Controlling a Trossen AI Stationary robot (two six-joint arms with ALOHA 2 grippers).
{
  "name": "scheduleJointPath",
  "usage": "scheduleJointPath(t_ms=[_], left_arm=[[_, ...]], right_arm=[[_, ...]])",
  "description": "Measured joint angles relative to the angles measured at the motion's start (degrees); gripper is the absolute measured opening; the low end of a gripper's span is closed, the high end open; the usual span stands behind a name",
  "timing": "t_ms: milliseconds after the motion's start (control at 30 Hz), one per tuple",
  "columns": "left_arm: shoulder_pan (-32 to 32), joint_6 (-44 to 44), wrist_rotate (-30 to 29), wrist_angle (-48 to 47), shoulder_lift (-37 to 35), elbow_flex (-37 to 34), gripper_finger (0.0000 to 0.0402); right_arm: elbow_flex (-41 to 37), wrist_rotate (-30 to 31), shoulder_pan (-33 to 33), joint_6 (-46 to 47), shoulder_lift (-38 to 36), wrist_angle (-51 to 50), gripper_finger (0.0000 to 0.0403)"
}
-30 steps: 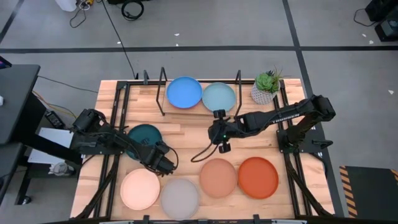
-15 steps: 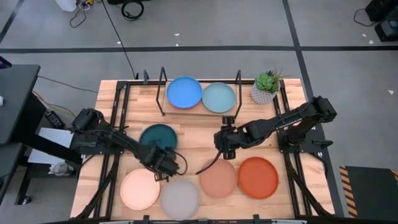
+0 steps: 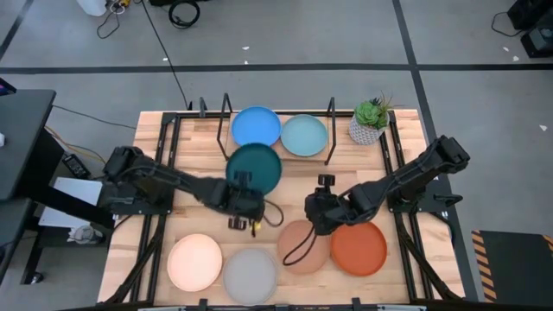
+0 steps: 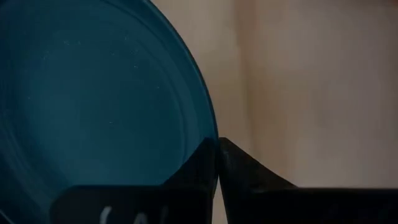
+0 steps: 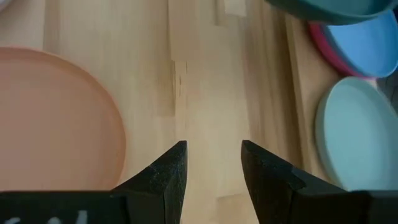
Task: Place and stack plates onto a shelf
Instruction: Stack the dark green plate on top of the blue plate on the shelf
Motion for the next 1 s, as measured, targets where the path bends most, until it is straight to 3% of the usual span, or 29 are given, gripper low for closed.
scheduleJointPath(t_ms=[267,467,733,867,1000], left_arm=[[12.3,20.6,0.6,3.0,0.0,0.0,0.0015],[22.8,32.2,6.4,6.4,0.0,0.0,0.0015],[36.0,34.6,15.3,8.9,0.4,0.0,0.0015],[39.0,36.2,20.5,10.3,1.1,0.0,0.0015],[39.7,37.1,21.7,10.9,2.0,0.0,0.0016]], right_arm=[[-2.7,0.2,2.8,8.5,0.0,0.6,0.0158],[-3.2,0.2,4.7,13.7,0.0,0.9,0.0158],[-3.2,0.2,7.1,19.4,0.0,0.9,0.0158],[-3.2,0.2,7.6,20.9,0.0,0.9,0.0158],[-3.2,0.2,7.5,21.3,0.0,0.9,0.0158]])
